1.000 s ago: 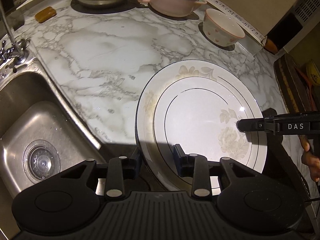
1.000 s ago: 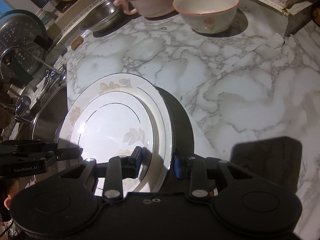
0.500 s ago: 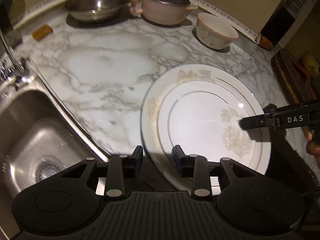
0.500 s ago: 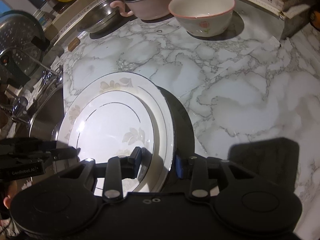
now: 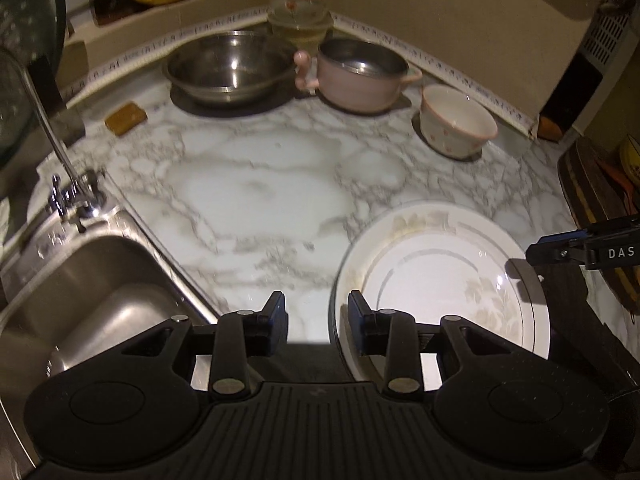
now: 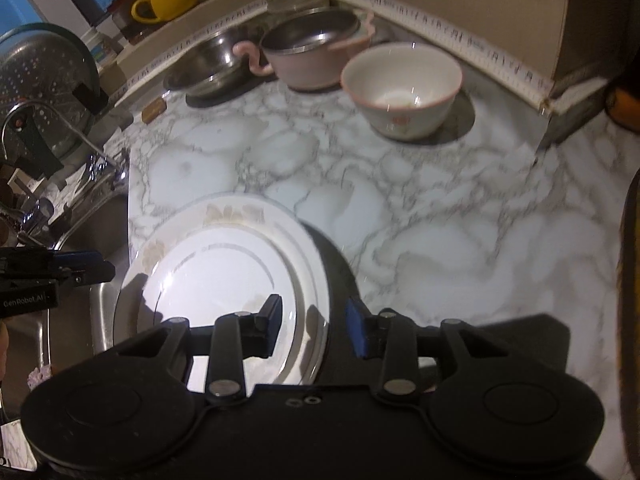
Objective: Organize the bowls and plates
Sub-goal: 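Move both grippers to the pink-rimmed white bowl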
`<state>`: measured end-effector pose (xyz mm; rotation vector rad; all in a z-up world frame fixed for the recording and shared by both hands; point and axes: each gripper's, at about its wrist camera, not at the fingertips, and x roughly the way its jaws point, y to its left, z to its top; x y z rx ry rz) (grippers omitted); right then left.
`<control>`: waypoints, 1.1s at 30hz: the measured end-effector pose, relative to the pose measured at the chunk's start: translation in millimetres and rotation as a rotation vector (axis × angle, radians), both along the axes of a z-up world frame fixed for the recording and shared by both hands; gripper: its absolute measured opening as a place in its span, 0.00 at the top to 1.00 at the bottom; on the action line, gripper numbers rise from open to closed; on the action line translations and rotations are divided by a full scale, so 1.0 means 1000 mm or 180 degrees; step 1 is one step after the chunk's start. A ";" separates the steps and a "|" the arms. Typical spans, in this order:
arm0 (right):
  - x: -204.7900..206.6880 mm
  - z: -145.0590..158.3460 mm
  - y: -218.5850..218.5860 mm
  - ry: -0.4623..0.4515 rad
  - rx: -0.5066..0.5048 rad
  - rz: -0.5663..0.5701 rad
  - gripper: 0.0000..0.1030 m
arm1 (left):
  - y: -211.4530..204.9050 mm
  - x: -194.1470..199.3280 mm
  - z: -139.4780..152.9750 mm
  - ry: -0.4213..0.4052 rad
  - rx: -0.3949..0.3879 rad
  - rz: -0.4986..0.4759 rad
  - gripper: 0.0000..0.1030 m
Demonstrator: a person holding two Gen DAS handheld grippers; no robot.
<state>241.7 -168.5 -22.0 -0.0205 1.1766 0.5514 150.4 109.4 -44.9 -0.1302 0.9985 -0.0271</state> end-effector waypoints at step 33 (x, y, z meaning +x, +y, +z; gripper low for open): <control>0.138 0.014 0.004 -0.0435 -0.0356 -0.0232 0.38 | -0.028 0.174 0.018 -0.0292 0.0073 0.0018 0.38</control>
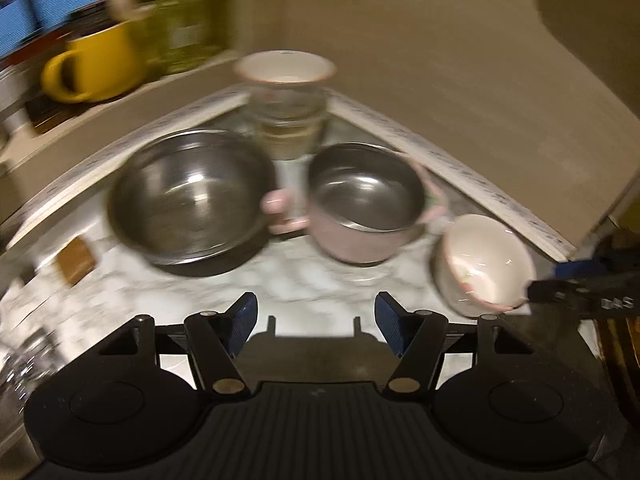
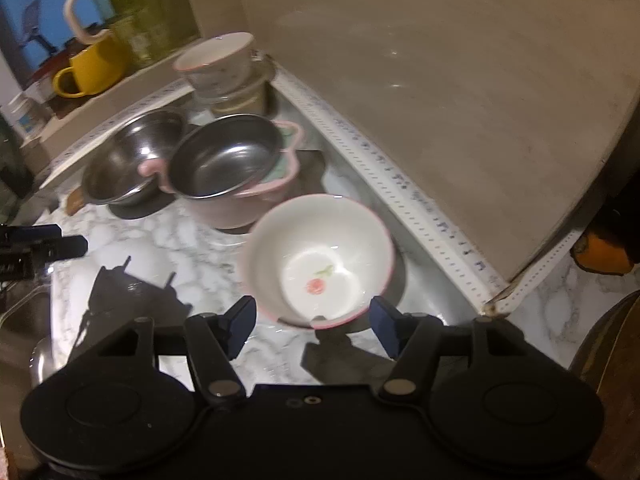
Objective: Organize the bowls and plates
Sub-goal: 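Move both grippers to the pink-rimmed white bowl, then close both grippers on the white bowl's rim and lift it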
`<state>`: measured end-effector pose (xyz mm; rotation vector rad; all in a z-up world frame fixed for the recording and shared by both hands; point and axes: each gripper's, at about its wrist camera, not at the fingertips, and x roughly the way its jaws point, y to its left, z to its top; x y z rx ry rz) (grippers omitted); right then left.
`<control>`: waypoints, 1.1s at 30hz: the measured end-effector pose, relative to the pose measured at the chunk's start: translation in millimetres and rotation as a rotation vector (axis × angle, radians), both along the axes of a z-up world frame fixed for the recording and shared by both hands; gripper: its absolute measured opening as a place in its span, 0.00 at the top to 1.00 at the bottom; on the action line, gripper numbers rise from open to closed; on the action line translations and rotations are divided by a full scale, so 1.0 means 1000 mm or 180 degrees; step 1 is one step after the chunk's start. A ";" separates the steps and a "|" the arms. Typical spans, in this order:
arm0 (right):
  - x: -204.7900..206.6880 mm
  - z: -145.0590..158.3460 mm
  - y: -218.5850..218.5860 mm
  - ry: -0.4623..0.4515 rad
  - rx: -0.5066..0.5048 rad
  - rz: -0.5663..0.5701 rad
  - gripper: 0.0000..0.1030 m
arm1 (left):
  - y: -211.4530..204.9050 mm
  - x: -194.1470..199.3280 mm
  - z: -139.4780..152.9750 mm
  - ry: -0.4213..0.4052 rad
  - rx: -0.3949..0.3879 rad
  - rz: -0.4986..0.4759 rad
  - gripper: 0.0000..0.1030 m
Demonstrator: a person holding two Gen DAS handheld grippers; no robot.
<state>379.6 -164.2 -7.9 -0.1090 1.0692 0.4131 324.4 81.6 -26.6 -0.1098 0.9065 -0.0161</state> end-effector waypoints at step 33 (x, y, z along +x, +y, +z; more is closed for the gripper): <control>0.049 -0.053 -0.009 0.0207 -0.0176 -0.0171 0.80 | -0.103 0.094 -0.066 0.0517 -0.0148 -0.0443 0.84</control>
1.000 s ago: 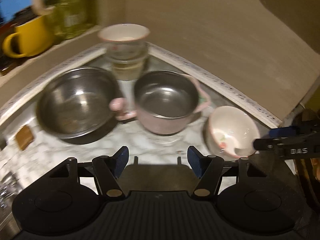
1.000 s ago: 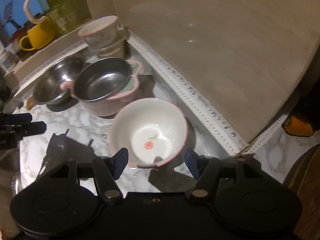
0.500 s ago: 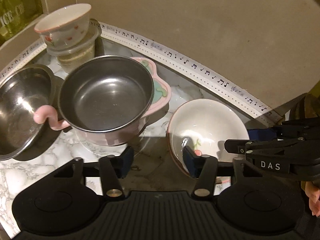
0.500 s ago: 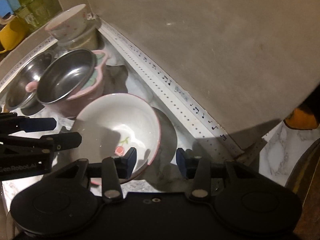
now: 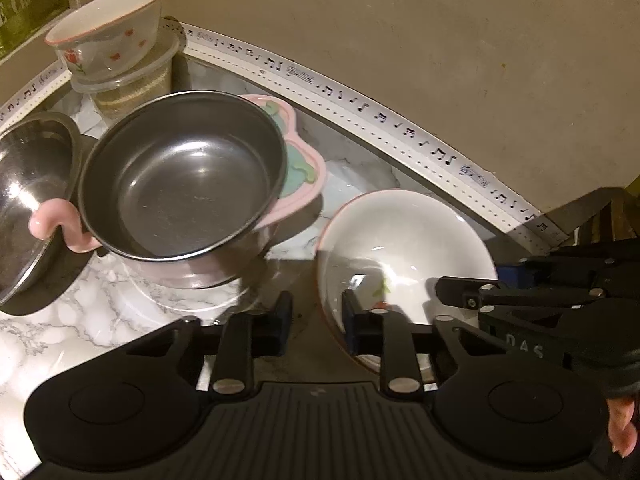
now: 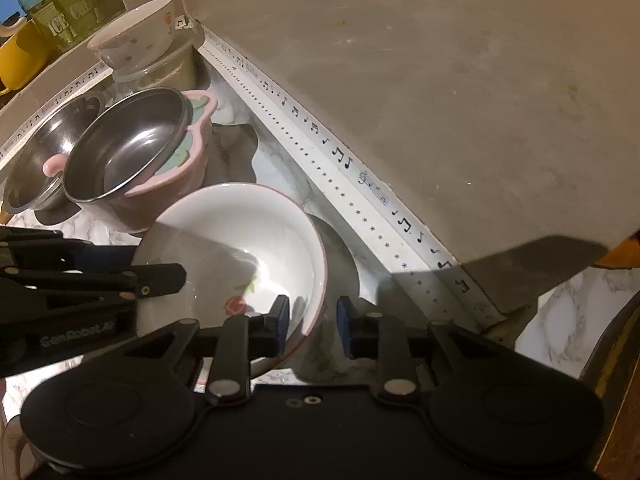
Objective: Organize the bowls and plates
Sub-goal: 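Close both grippers on the white bowl's rim and lift it, then carry the white bowl with both grippers over the large steel basin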
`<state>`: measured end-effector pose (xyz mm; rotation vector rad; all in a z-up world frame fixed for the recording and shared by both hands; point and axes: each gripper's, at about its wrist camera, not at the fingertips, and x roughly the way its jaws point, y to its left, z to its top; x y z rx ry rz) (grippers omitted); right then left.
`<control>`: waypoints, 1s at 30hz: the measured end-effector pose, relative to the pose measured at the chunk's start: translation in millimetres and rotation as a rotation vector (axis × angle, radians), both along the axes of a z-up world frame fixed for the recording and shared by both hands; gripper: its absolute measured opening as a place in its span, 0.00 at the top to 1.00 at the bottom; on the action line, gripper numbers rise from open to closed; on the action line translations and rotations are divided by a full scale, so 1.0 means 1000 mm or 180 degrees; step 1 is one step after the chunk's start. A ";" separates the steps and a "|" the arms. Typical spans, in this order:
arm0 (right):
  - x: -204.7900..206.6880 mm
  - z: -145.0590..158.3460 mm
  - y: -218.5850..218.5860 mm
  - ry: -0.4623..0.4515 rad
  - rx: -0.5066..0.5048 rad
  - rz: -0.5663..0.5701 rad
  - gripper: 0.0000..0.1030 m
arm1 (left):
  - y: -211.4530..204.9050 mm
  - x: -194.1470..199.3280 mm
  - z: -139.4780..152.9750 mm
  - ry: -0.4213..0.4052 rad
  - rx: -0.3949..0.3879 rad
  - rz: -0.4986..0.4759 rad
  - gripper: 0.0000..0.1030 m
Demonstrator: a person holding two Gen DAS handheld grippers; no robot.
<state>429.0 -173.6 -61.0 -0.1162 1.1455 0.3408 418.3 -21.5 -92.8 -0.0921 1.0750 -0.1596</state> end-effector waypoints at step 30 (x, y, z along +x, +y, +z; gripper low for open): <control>-0.029 0.066 0.054 -0.0411 0.0104 0.0329 0.87 | 0.048 -0.053 0.076 -0.0477 0.0123 0.0294 0.89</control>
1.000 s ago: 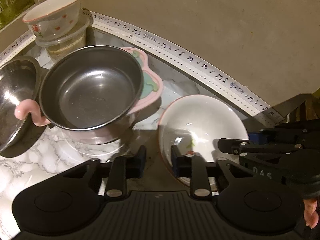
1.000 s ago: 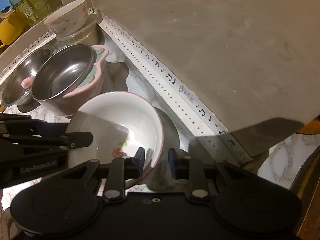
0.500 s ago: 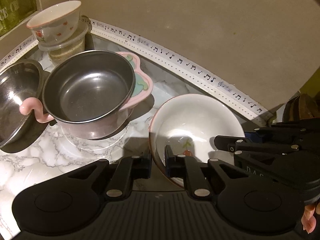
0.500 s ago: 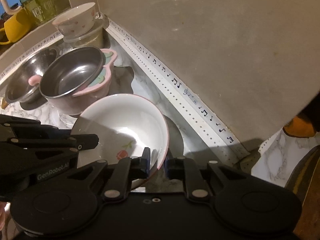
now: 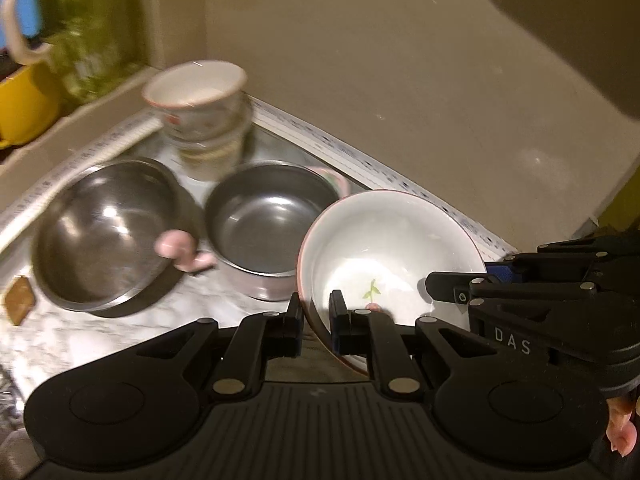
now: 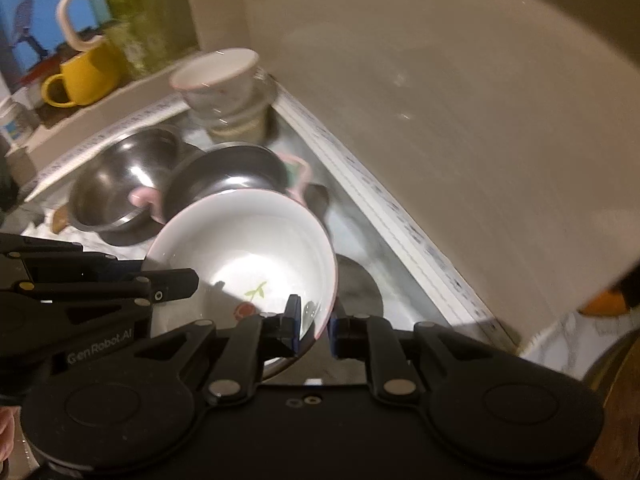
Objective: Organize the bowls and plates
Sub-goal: 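Carry the white bowl with both grippers over the large steel basin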
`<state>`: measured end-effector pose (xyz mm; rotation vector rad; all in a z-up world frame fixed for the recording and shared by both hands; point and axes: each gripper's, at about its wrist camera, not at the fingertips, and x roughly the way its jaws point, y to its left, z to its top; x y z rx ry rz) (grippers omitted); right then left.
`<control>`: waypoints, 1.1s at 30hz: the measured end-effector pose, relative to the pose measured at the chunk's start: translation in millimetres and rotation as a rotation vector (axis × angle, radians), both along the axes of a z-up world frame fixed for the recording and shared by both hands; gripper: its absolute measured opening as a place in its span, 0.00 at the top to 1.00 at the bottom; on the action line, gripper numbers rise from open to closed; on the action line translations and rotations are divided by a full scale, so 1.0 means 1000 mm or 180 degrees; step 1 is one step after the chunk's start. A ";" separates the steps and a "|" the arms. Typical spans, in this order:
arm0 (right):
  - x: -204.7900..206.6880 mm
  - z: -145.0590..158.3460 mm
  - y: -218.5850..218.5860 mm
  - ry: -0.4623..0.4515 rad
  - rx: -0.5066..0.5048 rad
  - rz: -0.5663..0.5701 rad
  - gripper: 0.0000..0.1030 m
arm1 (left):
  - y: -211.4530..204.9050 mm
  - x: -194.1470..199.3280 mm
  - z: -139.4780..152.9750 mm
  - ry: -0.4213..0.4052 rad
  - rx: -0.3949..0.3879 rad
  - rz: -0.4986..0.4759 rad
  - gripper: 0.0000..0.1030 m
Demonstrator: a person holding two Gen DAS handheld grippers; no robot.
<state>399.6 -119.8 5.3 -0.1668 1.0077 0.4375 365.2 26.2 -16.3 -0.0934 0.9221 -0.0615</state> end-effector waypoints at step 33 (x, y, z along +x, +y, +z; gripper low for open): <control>0.080 -0.027 0.205 0.0105 0.0082 0.1012 0.86 | 0.180 0.043 -0.018 0.0072 0.0347 0.1148 0.89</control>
